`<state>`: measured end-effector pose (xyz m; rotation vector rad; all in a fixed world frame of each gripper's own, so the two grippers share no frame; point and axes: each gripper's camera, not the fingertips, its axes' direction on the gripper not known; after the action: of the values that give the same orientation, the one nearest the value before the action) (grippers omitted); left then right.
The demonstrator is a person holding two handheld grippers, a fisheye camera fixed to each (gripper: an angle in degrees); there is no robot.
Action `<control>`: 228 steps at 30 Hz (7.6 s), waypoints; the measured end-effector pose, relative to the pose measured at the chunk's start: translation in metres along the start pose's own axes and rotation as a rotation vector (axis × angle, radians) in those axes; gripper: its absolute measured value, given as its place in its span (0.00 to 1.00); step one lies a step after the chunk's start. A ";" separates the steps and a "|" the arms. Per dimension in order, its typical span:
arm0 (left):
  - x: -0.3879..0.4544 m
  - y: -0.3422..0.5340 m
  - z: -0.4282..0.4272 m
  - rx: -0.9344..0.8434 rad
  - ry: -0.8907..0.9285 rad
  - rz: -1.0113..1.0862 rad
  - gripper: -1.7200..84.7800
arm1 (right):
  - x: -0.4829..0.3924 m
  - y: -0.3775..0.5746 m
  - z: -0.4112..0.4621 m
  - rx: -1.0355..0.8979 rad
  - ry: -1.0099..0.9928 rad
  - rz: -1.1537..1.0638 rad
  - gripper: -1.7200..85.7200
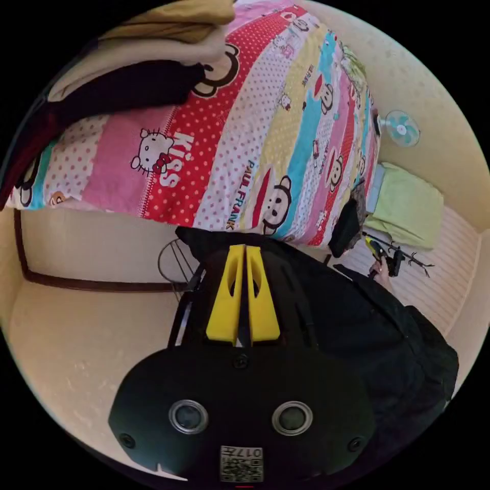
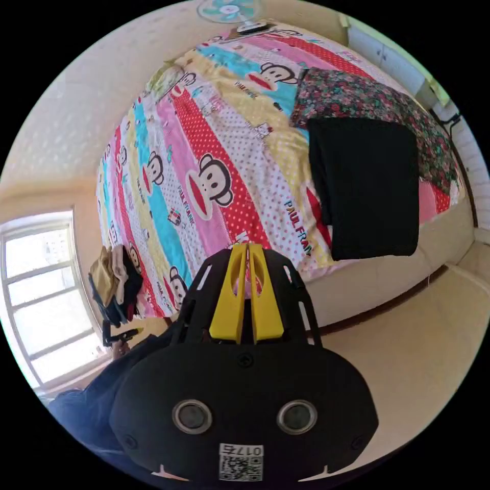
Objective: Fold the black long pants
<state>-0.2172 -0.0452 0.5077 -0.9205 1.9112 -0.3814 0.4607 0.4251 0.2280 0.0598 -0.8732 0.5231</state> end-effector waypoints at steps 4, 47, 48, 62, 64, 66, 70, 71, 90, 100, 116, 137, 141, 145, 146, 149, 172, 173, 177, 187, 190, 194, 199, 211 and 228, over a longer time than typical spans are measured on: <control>0.043 -0.023 0.053 -0.334 -0.215 -0.011 0.06 | 0.107 0.052 0.017 0.039 -0.220 0.279 0.04; 0.236 -0.072 0.098 0.017 0.140 0.393 0.09 | 0.023 -0.013 0.078 -0.342 -0.465 -0.623 0.12; 0.225 -0.074 0.105 0.026 0.182 0.366 0.09 | 0.045 -0.020 0.074 -0.306 -0.429 -0.549 0.13; 0.225 -0.130 0.157 -0.044 0.196 0.389 0.10 | 0.195 -0.118 0.076 0.063 -0.422 0.061 0.17; 0.231 -0.141 0.163 -0.058 0.180 0.401 0.10 | 0.185 -0.139 0.094 -0.013 -0.250 0.058 0.14; 0.241 -0.157 0.171 -0.070 0.181 0.420 0.10 | 0.184 -0.149 0.103 -0.051 -0.197 0.107 0.11; 0.260 -0.182 0.181 -0.090 0.186 0.465 0.10 | 0.184 -0.146 0.066 -0.046 -0.764 -0.178 0.04; 0.266 -0.191 0.185 -0.097 0.181 0.480 0.10 | 0.189 -0.132 0.050 -0.007 -1.009 -0.243 0.03; 0.470 -0.501 0.485 -0.352 -0.686 1.014 0.18 | 0.277 0.037 0.061 -0.029 -1.005 0.084 0.04; 0.451 -0.401 0.468 -0.317 -0.581 1.246 0.06 | 0.256 0.034 0.070 0.122 -1.088 0.458 0.24; 0.479 -0.305 0.510 -0.398 -0.293 1.351 0.15 | 0.227 0.132 0.132 -0.049 -0.584 0.570 0.02; 0.450 -0.131 0.383 0.193 -0.191 1.132 0.06 | 0.166 0.239 -0.070 0.283 -0.307 -0.172 0.04; 0.422 0.012 0.233 0.713 -0.180 1.139 0.06 | 0.113 0.259 -0.145 0.508 -0.340 -0.440 0.06; 0.387 0.135 0.153 1.110 -0.034 1.100 0.06 | 0.046 0.302 -0.223 0.769 -0.518 -0.711 0.07; 0.375 0.176 0.136 1.241 0.028 1.082 0.06 | 0.026 0.318 -0.243 0.825 -0.548 -0.787 0.08; 0.348 0.269 0.106 1.502 0.184 1.086 0.06 | -0.015 0.368 -0.290 0.958 -0.610 -0.981 0.08; 0.371 0.405 -0.045 1.932 0.376 0.892 0.07 | -0.233 0.440 -0.408 1.279 -0.432 -1.117 0.09; 0.379 0.369 -0.070 1.878 0.331 0.825 0.07 | -0.272 0.395 -0.403 1.186 -0.357 -1.094 0.09; 0.388 0.168 -0.161 1.565 0.159 0.562 0.11 | -0.390 0.221 -0.340 0.934 -0.155 -1.019 0.11; 0.155 -0.093 -0.008 0.809 -0.033 0.040 0.12 | -0.295 -0.007 0.045 0.068 0.213 -0.734 0.14; 0.077 -0.095 0.068 0.628 -0.123 -0.081 0.14 | -0.198 0.006 0.135 -0.210 0.165 -0.575 0.15; -0.002 -0.038 0.095 0.695 -0.159 -0.292 0.17 | -0.119 0.052 0.187 -0.411 0.028 -0.433 0.17; -0.054 -0.037 0.112 0.587 0.064 -0.315 0.20 | -0.102 0.082 0.201 -0.359 -0.079 -0.325 0.17; 0.001 -0.043 0.039 0.364 0.219 -0.126 0.02 | -0.127 0.023 0.097 -0.543 -0.245 -0.321 0.06; 0.078 0.012 -0.032 0.376 0.327 -0.057 0.19 | -0.124 0.027 -0.019 -0.425 -0.245 -0.653 0.06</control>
<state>-0.2707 -0.0985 0.4679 -0.6925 2.0095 -0.9378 0.3971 0.4021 0.1196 0.0176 -1.1224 -0.2900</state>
